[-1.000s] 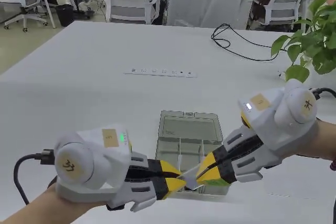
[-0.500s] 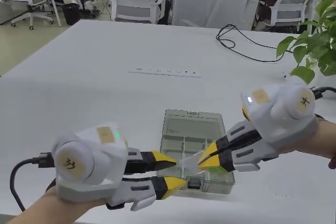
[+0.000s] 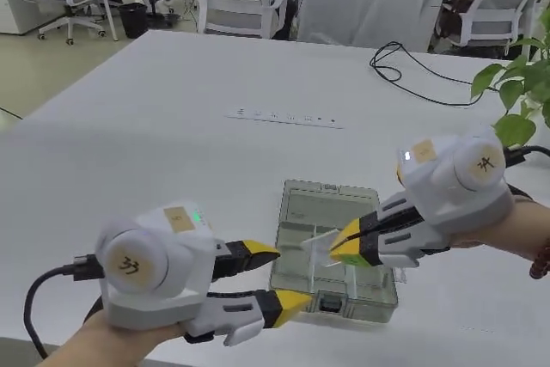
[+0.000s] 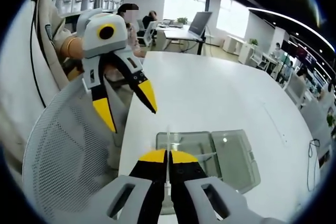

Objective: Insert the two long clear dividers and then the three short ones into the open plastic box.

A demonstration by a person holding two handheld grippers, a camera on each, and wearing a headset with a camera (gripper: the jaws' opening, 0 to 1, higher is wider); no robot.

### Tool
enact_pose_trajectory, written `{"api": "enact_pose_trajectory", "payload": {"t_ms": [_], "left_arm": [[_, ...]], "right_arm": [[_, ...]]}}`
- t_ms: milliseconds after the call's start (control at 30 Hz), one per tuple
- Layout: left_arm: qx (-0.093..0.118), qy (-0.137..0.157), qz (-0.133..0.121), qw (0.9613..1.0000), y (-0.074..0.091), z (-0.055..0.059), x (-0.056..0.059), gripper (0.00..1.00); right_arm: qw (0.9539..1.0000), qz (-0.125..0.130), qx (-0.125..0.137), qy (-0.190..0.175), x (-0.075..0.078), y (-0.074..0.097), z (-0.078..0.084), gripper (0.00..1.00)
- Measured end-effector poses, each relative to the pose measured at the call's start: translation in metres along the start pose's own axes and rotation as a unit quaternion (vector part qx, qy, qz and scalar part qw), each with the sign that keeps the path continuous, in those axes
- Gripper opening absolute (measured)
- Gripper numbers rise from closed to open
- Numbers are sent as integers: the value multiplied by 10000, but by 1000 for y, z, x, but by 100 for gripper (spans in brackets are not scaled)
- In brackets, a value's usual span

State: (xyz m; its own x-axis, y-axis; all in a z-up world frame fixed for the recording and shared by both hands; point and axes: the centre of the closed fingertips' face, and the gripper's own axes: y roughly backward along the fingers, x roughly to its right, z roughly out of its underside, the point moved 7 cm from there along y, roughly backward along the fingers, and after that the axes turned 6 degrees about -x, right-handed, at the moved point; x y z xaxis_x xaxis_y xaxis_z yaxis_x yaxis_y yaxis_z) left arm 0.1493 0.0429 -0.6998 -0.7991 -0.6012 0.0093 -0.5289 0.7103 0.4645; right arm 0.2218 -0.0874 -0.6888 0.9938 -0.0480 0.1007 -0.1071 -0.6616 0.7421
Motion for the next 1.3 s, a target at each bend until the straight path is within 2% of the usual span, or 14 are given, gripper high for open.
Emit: {"api": "enact_pose_trajectory", "payload": {"t_ms": [333,667,900,1133,1300], "left_arm": [[29,174,-150,9997,-4,2,-7,46],[14,297,-252,9992,-7,3,-12,58],[16,404,-335,9986,-7,5,-15,61],[-33,366,-365,9987,-7,6,-15,61],[-47,351,-376,9987,-7,7,-15,61]], "right_arm": [[9997,224,-48,-94,18,-10,3,2],[9994,224,-136,-218,29,-25,7,2],[9992,197,-204,-292,33,-34,10,2],[9988,152,-278,-373,34,-36,10,2],[9988,117,-405,-259,33,-40,7,2]]}}
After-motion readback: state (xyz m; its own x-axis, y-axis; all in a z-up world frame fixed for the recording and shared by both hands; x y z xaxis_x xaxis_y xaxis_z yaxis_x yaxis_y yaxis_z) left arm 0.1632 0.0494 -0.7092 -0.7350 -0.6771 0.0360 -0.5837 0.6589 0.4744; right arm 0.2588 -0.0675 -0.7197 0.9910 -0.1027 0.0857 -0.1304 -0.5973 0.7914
